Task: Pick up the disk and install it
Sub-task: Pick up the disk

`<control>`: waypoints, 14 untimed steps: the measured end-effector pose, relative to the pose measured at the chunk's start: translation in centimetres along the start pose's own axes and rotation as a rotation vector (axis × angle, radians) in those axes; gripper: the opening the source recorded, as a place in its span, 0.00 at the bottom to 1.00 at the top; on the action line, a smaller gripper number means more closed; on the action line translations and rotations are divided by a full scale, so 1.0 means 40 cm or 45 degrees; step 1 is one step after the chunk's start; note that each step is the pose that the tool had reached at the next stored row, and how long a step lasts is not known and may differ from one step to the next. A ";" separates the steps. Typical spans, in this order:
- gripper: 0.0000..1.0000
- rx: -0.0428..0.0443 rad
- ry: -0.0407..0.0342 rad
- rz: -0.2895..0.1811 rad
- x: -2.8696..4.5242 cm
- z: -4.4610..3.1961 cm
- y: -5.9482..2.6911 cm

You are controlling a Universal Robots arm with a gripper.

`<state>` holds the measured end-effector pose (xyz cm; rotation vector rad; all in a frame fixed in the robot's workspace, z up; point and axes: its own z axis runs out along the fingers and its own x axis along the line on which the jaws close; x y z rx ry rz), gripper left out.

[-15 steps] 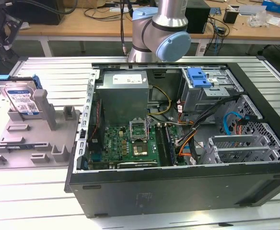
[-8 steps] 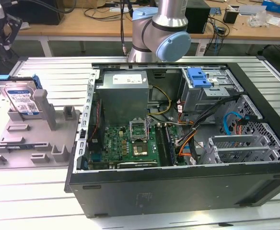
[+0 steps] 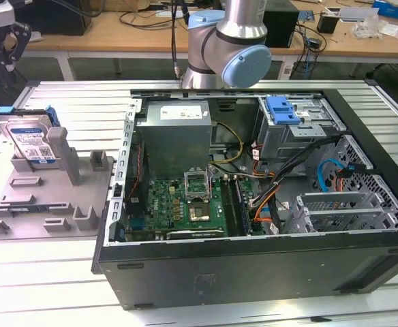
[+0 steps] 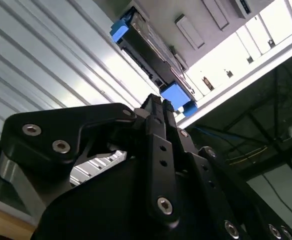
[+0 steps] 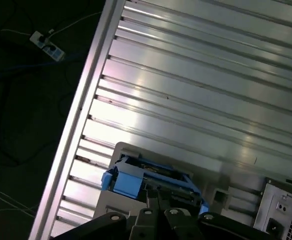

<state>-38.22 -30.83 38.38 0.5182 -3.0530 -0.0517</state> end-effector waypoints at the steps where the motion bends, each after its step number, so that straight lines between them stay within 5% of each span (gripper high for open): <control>1: 0.17 0.001 0.0020 -0.029 0.000 0.000 0.000; 2: 0.17 0.002 0.0037 -0.052 0.000 0.000 0.000; 6: 0.42 0.007 0.0111 -0.150 0.000 0.001 0.000; 14: 0.44 0.015 0.0273 -0.379 0.000 0.004 0.000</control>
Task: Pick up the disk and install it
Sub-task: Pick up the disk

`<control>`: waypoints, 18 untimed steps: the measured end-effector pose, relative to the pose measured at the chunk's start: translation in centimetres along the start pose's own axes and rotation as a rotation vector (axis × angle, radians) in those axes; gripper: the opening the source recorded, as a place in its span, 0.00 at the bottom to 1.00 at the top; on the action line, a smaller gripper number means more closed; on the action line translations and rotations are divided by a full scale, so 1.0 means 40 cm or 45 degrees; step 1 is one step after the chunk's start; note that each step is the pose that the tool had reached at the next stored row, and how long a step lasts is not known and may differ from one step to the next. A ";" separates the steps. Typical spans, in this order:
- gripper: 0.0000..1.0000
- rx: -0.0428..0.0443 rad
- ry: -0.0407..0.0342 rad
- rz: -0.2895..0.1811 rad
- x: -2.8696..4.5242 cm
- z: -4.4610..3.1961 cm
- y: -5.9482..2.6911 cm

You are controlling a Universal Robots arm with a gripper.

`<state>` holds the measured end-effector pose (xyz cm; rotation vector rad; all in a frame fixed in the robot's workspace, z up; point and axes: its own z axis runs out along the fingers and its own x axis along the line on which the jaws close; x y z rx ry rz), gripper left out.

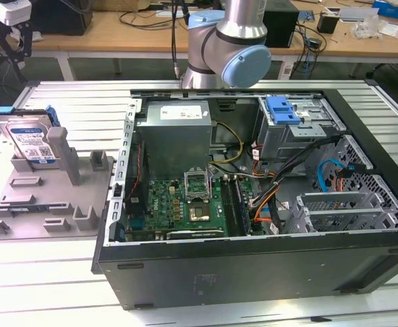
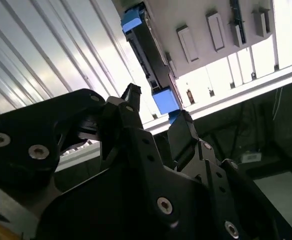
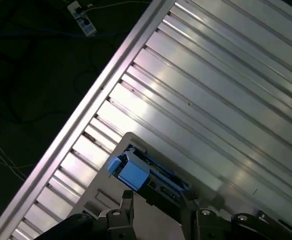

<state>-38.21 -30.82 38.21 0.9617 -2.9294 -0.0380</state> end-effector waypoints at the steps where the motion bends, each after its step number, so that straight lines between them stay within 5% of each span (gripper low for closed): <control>1: 0.49 0.001 0.0020 -0.027 0.000 0.000 0.000; 8: 0.49 0.010 0.0122 -0.179 0.000 0.002 0.000; 18: 0.49 0.030 0.0289 -0.540 0.000 0.004 0.000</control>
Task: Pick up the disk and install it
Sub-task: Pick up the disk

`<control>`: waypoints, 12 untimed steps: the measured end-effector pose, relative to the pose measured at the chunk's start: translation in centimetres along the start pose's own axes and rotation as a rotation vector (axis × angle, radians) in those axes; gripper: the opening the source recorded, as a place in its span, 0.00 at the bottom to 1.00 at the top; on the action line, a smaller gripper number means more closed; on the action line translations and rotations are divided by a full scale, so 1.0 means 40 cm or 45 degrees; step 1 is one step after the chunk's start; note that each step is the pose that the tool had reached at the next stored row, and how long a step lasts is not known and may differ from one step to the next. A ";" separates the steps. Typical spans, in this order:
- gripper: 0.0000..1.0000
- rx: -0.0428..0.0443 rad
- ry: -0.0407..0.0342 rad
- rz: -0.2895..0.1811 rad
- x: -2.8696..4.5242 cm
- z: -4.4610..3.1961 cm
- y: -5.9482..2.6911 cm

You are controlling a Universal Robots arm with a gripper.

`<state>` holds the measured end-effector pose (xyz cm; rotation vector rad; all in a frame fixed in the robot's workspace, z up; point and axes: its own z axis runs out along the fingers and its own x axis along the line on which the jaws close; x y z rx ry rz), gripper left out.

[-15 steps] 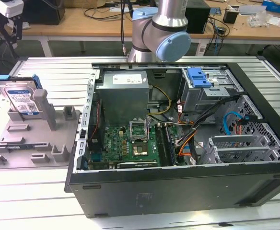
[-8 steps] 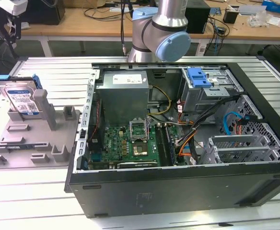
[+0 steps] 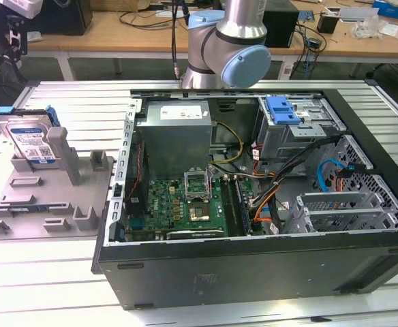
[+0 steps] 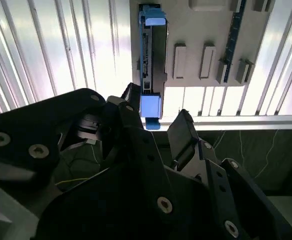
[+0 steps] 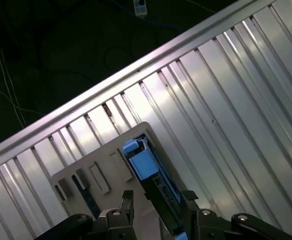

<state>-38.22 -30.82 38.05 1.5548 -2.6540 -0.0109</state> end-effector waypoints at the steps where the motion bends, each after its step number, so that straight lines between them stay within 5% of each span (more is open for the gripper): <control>1: 0.49 0.001 0.0008 -0.021 0.000 0.000 0.000; 12: 0.49 0.015 0.0115 -0.270 0.000 0.003 0.000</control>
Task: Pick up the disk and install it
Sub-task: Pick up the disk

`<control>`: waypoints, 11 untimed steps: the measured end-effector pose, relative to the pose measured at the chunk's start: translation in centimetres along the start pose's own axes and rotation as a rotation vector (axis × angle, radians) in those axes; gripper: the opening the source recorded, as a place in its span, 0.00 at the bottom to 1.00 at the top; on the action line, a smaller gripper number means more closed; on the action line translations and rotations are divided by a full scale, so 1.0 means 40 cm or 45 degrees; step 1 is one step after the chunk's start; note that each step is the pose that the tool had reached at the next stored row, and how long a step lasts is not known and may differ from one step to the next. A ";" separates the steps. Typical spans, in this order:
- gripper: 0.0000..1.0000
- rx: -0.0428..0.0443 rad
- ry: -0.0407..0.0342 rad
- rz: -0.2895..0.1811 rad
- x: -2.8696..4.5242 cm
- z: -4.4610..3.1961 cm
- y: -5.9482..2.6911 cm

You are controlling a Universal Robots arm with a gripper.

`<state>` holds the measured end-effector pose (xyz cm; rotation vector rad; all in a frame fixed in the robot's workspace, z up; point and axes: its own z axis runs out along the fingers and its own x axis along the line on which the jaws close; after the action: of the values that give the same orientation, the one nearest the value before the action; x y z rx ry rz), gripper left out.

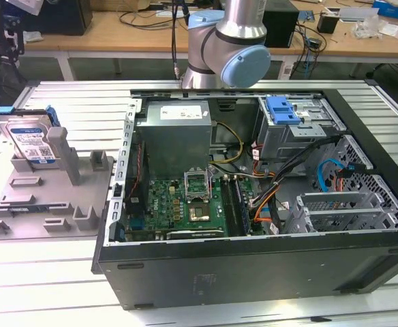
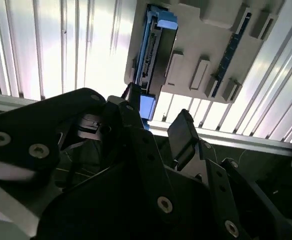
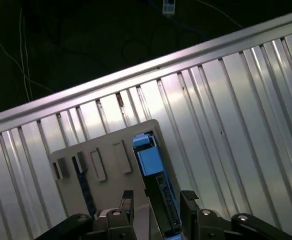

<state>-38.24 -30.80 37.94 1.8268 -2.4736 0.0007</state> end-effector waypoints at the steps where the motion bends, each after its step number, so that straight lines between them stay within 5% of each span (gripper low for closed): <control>1: 0.49 0.002 0.0019 -0.024 0.000 0.000 0.000; 11: 0.49 0.021 0.0329 -0.270 0.001 0.001 0.003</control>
<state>-38.35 -30.80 37.89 2.0727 -2.2571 0.0339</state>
